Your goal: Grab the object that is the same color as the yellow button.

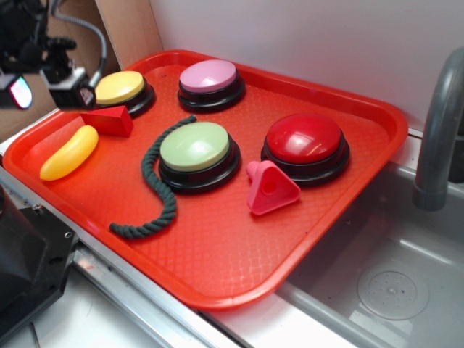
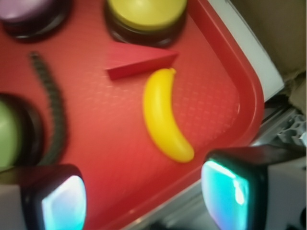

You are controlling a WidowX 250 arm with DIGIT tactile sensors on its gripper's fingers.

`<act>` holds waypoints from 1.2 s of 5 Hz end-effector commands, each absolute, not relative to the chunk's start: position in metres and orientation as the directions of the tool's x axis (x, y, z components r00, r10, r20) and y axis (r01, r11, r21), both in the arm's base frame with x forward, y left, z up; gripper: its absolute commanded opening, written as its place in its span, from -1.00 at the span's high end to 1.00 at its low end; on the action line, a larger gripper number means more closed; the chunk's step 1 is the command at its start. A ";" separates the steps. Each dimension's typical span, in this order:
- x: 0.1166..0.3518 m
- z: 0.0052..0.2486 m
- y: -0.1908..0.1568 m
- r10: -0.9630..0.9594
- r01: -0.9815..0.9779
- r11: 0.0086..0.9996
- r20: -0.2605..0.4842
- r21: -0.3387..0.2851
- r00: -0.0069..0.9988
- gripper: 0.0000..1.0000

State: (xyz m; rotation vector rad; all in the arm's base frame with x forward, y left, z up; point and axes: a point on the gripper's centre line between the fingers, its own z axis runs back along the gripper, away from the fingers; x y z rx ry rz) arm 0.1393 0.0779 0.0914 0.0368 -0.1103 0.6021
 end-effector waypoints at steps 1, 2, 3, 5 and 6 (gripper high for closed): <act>0.146 0.045 0.100 0.600 -0.603 0.798 0.104 0.000 0.793 -1.00; 0.148 0.020 0.104 0.601 -0.603 0.797 0.078 0.010 0.795 -1.00; 0.149 0.015 0.104 0.604 -0.606 0.795 0.083 0.010 0.793 -1.00; 0.147 0.022 0.097 0.634 -0.638 0.770 0.158 -0.029 0.757 1.00; 0.151 0.033 0.091 0.619 -0.623 0.782 0.165 -0.033 0.768 1.00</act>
